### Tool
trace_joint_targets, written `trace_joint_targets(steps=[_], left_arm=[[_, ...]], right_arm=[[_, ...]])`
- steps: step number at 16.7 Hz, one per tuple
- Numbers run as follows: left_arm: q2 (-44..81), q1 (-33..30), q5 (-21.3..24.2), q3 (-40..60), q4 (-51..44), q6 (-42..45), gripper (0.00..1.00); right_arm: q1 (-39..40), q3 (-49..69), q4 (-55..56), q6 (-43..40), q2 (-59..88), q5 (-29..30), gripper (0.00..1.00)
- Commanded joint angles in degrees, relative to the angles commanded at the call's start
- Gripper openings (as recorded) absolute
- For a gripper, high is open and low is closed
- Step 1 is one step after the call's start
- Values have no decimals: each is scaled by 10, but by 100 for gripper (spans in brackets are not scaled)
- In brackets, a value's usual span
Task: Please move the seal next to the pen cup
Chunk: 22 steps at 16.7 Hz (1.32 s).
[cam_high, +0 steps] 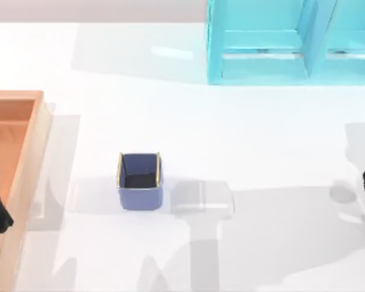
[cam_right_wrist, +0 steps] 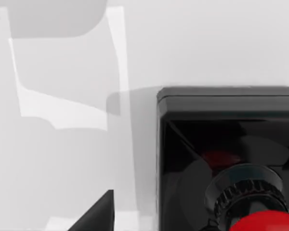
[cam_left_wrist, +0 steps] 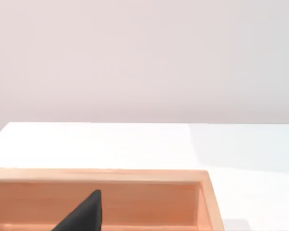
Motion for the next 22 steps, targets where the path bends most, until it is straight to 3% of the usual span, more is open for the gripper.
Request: trace_joint_targets(steps=[10,22], left_arm=[[0,0,0,0,0,0,100],[0,0,0,0,0,0,100]], right_arm=[[0,0,0,0,0,0,2],[19,23,-22,19,6,0,0]])
